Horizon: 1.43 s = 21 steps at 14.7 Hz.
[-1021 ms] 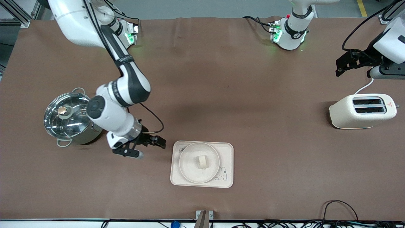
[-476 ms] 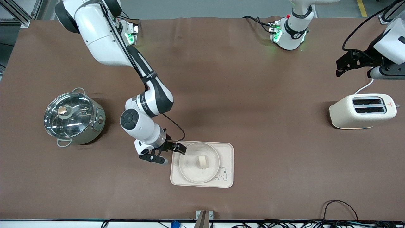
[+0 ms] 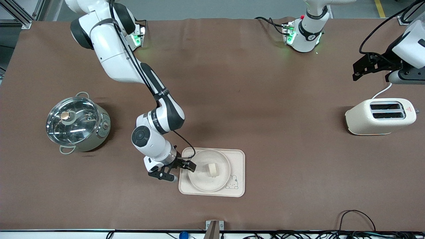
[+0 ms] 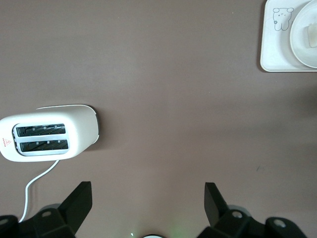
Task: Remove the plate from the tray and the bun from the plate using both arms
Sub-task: 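Lower the right gripper and close it on the plate rim, then lift the white plate off the tray with the right gripper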
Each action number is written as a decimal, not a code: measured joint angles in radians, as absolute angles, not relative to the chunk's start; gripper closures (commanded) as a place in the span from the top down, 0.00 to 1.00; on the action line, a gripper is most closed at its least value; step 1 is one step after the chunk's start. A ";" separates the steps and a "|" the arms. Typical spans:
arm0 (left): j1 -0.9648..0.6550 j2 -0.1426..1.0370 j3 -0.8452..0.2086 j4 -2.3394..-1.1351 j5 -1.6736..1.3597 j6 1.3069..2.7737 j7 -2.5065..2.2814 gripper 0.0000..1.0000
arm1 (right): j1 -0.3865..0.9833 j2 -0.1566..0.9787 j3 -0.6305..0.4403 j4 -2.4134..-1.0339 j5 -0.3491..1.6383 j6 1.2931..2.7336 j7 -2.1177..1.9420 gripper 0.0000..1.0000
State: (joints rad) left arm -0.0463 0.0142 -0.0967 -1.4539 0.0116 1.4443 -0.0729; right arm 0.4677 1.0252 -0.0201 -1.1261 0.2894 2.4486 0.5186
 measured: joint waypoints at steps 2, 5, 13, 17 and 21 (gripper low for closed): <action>-0.046 0.018 -0.097 -1.454 0.012 1.444 -0.073 1.00 | 0.472 1.038 -0.021 -1.107 0.289 2.448 0.520 0.83; -0.046 0.019 -0.097 -1.454 0.012 1.444 -0.074 1.00 | 0.476 1.039 -0.021 -1.097 0.289 2.448 0.521 0.71; -0.048 0.020 -0.097 -1.456 0.012 1.444 -0.075 1.00 | 0.496 1.083 -0.022 -1.081 0.289 2.480 0.517 0.07; -0.049 0.021 -0.097 -1.456 0.012 1.444 -0.075 1.00 | 0.494 1.084 -0.029 -1.080 0.289 2.480 0.474 0.00; -0.050 0.021 -0.097 -1.456 0.012 1.444 -0.075 1.00 | 0.486 1.082 -0.021 -1.062 0.290 2.486 0.432 0.00</action>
State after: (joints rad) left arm -0.0503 0.0212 -0.0973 -1.4565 0.0116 1.4443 -0.0745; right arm 0.4863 1.0823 -0.0212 -1.0616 0.2903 2.4859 0.4315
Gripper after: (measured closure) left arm 0.000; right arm 0.956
